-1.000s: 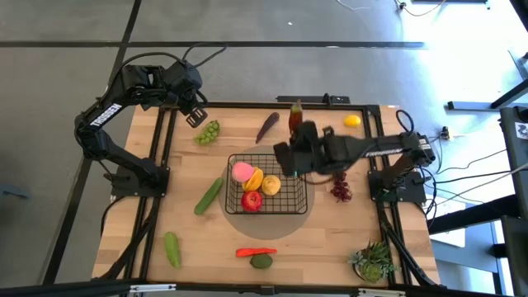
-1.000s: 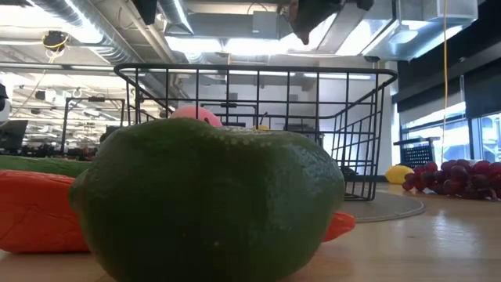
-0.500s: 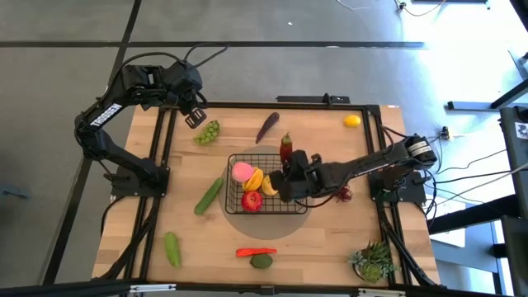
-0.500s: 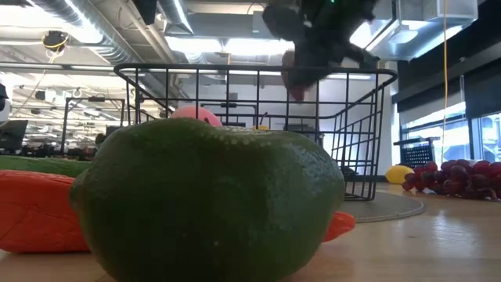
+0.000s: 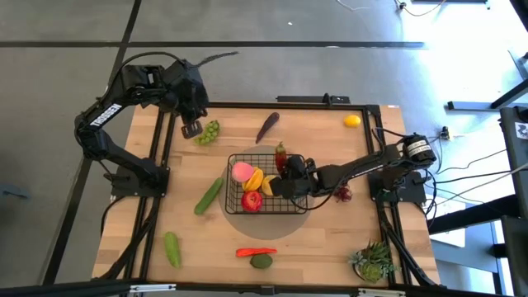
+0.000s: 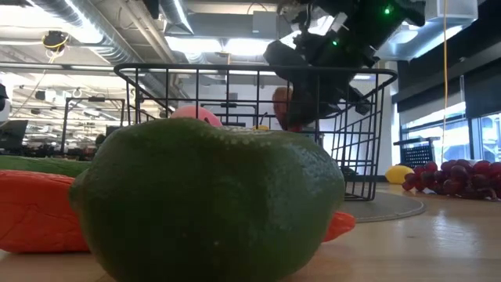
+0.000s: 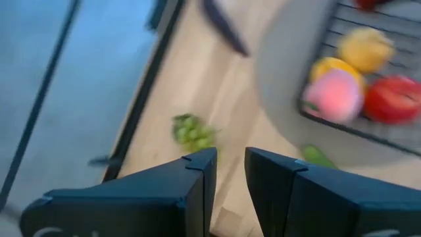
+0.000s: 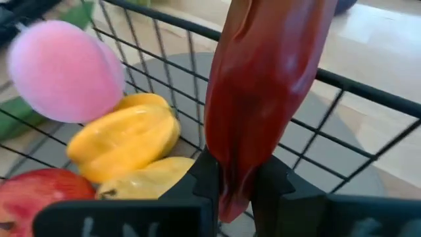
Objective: Build produce basket
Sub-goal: Put the red chili pepper into the black wire basket
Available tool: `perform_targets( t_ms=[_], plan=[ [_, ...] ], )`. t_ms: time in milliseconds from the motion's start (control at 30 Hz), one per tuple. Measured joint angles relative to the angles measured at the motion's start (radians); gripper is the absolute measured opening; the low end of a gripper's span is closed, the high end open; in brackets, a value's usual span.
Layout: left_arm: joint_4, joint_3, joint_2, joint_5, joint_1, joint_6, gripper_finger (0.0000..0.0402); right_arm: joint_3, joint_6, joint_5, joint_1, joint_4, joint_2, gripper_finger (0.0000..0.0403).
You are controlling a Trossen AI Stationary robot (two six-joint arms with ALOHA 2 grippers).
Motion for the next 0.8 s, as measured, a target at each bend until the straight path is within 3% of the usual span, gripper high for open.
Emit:
perform_targets(
  t_ms=[167, 800],
  plan=[
    [0.0, 0.0, 0.0, 0.124, 0.0, 0.119, 0.0069, -0.022, -0.033, 0.0, -0.001, 0.005, 0.0, 0.0042],
    [0.0, 0.0, 0.0, 0.124, 0.0, 0.122, 0.0069, -0.018, -0.165, -0.074, -0.003, 0.043, 0.041, 0.0048]
  ],
)
